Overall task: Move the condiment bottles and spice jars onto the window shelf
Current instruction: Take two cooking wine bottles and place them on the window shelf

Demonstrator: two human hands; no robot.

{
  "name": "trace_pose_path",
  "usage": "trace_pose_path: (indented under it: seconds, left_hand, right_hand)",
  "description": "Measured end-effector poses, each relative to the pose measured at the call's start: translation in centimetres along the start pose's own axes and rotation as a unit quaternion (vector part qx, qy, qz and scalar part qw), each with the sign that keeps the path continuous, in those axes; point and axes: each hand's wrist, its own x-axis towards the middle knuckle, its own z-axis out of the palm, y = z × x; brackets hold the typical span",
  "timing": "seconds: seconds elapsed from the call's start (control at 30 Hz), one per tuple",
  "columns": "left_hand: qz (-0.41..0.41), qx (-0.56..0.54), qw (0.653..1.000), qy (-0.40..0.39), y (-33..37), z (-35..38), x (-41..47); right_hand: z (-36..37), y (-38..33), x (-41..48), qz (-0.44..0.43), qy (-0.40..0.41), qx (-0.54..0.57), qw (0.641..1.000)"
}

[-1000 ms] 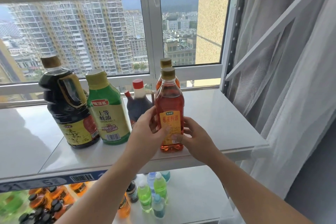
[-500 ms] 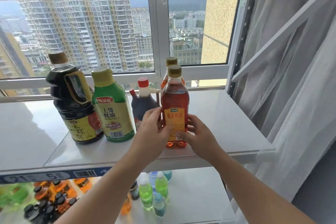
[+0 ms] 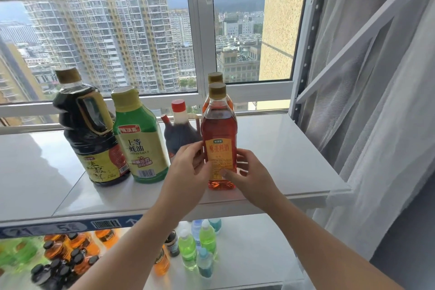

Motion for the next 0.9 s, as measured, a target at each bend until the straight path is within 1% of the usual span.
trace_pose_path:
  seconds: [0.13, 0.27, 0.37, 0.5, 0.67, 0.8, 0.9]
  left_hand:
    - [-0.018, 0.028, 0.999, 0.016, -0.6, -0.1, -1.3]
    - [-0.054, 0.033, 0.998, 0.013, -1.4, 0.4, -3.0]
    - [-0.086, 0.015, 0.996, -0.005, -1.7, 0.8, -4.4]
    - [-0.101, 0.011, 0.993, -0.051, -2.2, 1.1, -6.1]
    - [-0.075, 0.005, 0.99, -0.121, -2.1, -0.1, -8.3]
    - [-0.051, 0.001, 0.982, -0.183, -2.5, -2.4, -10.2]
    - [-0.014, 0.003, 0.976, -0.217, -2.5, -4.4, -12.6]
  right_hand:
    - [-0.5, 0.7, -1.2, 0.022, 0.016, -0.043, 0.999]
    - [-1.3, 1.2, -3.4, 0.04, 0.049, -0.063, 0.996]
    - [-1.6, 1.7, -5.3, 0.041, 0.077, -0.076, 0.993]
    - [-1.7, 1.8, -8.5, 0.049, 0.106, -0.087, 0.989]
    - [-0.9, 0.7, -13.3, 0.076, 0.125, -0.138, 0.98]
    - [1.1, -1.5, -17.4, 0.091, 0.14, -0.152, 0.974]
    - [3.3, -2.8, -21.0, 0.1, 0.156, -0.172, 0.968]
